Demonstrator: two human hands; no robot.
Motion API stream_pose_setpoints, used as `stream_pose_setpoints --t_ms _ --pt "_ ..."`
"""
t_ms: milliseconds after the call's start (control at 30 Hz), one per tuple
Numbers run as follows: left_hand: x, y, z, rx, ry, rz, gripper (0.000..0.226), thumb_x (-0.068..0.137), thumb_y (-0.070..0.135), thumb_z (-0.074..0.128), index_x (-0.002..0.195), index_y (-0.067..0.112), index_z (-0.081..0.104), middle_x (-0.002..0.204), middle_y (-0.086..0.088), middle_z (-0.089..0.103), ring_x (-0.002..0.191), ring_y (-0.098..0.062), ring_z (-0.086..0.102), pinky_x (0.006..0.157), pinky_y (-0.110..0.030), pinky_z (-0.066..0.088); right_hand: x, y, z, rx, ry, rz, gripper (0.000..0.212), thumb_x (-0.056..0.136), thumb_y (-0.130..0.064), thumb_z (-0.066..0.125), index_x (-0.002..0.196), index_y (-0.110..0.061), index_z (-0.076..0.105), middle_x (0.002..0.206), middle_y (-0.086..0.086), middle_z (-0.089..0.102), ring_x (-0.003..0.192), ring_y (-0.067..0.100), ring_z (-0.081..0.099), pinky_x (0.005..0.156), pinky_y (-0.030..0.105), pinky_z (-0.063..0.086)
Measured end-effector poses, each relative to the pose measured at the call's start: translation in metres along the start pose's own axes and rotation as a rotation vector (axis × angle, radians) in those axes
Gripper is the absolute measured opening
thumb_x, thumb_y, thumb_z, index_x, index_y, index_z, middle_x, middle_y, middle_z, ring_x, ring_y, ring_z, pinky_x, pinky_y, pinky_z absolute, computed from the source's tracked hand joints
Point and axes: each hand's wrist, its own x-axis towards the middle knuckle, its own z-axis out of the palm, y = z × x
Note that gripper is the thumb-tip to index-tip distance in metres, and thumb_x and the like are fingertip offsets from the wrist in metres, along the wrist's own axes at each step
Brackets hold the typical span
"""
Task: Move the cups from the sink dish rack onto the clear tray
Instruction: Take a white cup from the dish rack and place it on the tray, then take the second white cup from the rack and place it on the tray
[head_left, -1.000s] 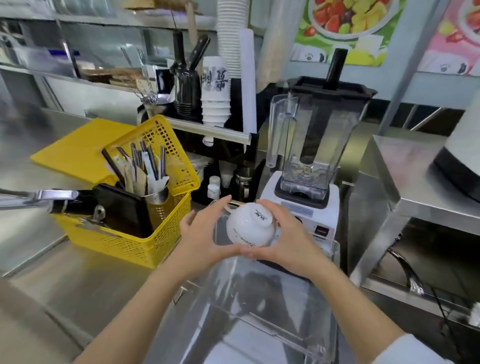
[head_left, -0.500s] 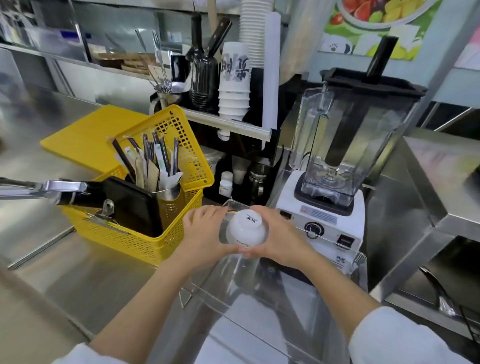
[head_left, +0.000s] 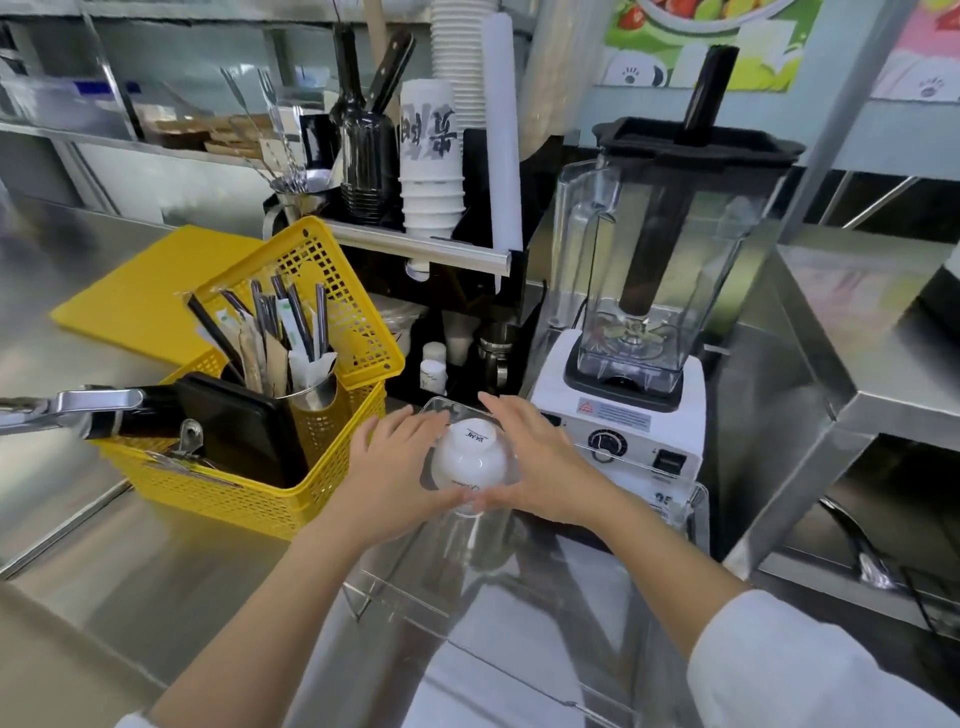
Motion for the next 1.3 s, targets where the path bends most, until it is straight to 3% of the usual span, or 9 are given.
stream_pose_setpoints --t_ms 167,367,500,667,800,867,967,1133,1300 --pt "0.011 0.035 -0.008 -0.033 0.154 0.206 0.079 0.072 0.071 0.036 0.134 0.022 0.044 0.140 -0.001 0.048 0.134 -0.020 0.034 0.111 -0.039 0.017 -0.034 0.017 -0.031 0.080 0.145 -0.066 0.094 0.072 -0.051 0.069 0.142 -0.040 0.008 0.150 -0.007 0.018 0.135 0.023 0.029 0.110 0.050 0.029" --pt "0.019 0.117 0.012 -0.168 0.071 0.361 0.086 0.074 0.078 0.028 0.129 0.015 0.049 0.138 -0.011 0.049 0.129 -0.024 0.041 0.106 -0.036 0.024 -0.105 0.066 -0.072 0.057 0.262 0.055 0.093 0.072 -0.055 0.067 0.142 -0.040 0.008 0.151 -0.010 0.019 0.135 0.012 0.029 0.114 0.048 0.020" --pt "0.012 0.183 0.035 -0.253 -0.007 0.436 0.090 0.071 0.082 0.024 0.133 0.019 0.044 0.145 -0.006 0.040 0.132 -0.021 0.034 0.106 -0.031 0.020 -0.170 0.109 -0.087 0.152 0.319 0.151 0.095 0.069 -0.059 0.066 0.141 -0.044 0.007 0.153 -0.011 0.017 0.138 0.009 0.024 0.112 0.036 0.018" --pt "-0.008 0.275 0.066 -0.276 -0.101 0.571 0.082 0.074 0.074 0.036 0.136 0.021 0.041 0.145 -0.006 0.040 0.133 -0.021 0.036 0.110 -0.033 0.023 -0.253 0.163 -0.095 0.138 0.397 0.226 0.091 0.068 -0.065 0.060 0.141 -0.043 0.011 0.152 -0.010 0.022 0.138 0.008 0.024 0.116 0.048 0.019" --pt "-0.021 0.344 0.095 -0.293 -0.129 0.642 0.081 0.076 0.072 0.037 0.135 0.018 0.043 0.144 -0.008 0.041 0.133 -0.023 0.037 0.112 -0.038 0.026 -0.316 0.208 -0.107 0.162 0.451 0.301 0.089 0.071 -0.055 0.066 0.141 -0.043 0.012 0.151 -0.010 0.024 0.137 0.007 0.025 0.115 0.048 0.023" --pt "-0.029 0.377 0.111 -0.308 -0.191 0.651 0.084 0.072 0.073 0.037 0.138 0.021 0.039 0.148 -0.005 0.035 0.137 -0.019 0.030 0.114 -0.032 0.017 -0.349 0.232 -0.109 0.180 0.462 0.360 0.089 0.072 -0.052 0.068 0.141 -0.044 0.012 0.151 -0.011 0.024 0.134 0.001 0.021 0.116 0.044 0.020" --pt "-0.042 0.420 0.139 -0.312 -0.261 0.681 0.096 0.065 0.083 0.031 0.139 0.022 0.035 0.150 -0.004 0.033 0.138 -0.019 0.028 0.112 -0.030 0.016 -0.397 0.265 -0.105 0.163 0.450 0.453 0.091 0.071 -0.050 0.070 0.142 -0.041 0.013 0.147 -0.015 0.024 0.128 -0.005 0.017 0.112 0.033 0.014" --pt "-0.066 0.474 0.182 -0.274 -0.415 0.727 0.096 0.063 0.077 0.032 0.142 0.022 0.028 0.152 -0.005 0.028 0.139 -0.019 0.024 0.112 -0.030 0.015 -0.461 0.314 -0.092 0.119 0.322 0.598 0.101 0.064 -0.060 0.070 0.144 -0.033 0.013 0.150 0.001 0.026 0.138 0.021 0.026 0.112 0.046 0.027" --pt "-0.096 0.506 0.219 -0.183 -0.624 0.757 0.106 0.054 0.081 0.030 0.144 0.026 0.020 0.153 -0.002 0.023 0.139 -0.019 0.020 0.116 -0.037 0.015 -0.500 0.330 -0.081 -0.014 0.060 0.704 0.101 0.066 -0.059 0.070 0.144 -0.033 0.011 0.152 -0.001 0.025 0.139 0.021 0.021 0.110 0.046 0.015"
